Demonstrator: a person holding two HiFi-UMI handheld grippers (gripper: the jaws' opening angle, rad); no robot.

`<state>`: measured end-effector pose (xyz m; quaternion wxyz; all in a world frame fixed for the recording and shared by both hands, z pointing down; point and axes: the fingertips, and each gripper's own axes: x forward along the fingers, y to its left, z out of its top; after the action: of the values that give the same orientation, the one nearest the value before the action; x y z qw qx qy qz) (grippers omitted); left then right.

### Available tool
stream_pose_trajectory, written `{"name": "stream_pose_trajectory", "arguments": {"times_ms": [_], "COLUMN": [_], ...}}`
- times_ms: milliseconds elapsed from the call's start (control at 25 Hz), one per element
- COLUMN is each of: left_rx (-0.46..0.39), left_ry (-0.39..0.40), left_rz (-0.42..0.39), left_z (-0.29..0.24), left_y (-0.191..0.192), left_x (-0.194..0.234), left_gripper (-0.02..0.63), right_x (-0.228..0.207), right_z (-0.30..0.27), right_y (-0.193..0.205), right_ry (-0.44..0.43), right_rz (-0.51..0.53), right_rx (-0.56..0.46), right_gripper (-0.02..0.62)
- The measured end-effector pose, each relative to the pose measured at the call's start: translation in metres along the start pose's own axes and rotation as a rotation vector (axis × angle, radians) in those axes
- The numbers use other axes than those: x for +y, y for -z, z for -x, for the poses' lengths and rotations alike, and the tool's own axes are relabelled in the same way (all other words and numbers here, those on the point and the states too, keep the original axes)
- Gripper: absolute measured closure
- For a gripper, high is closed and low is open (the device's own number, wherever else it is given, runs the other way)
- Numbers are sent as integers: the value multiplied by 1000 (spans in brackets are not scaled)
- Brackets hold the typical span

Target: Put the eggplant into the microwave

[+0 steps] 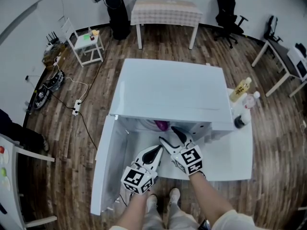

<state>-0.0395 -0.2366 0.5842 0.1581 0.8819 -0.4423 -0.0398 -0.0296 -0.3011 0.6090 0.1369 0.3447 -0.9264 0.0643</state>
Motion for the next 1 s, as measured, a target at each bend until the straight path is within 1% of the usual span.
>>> {"name": "stream_pose_trajectory", "arguments": {"times_ms": [200,640,880,1000], "left_rx": [1,-16,-12,-11], "left_ry": [-1,6,9,16], "left_rz": [20,18,19,19], "left_z": [7,22,30,29], "left_y": [2,-4,-4,-6], "left_x": [-10,-25,-27,-30], "left_gripper": [606,606,606,606], "right_x": [6,21,29,28], "right_z": [13,44,61,69], "right_y": [-6,-23,-29,-34], "right_ry": [-2,-21,-19,-14], "right_rz": [1,14,9,18], "right_rx": [-20,-70,-94,-116], "right_gripper": [316,327,388,463]}}
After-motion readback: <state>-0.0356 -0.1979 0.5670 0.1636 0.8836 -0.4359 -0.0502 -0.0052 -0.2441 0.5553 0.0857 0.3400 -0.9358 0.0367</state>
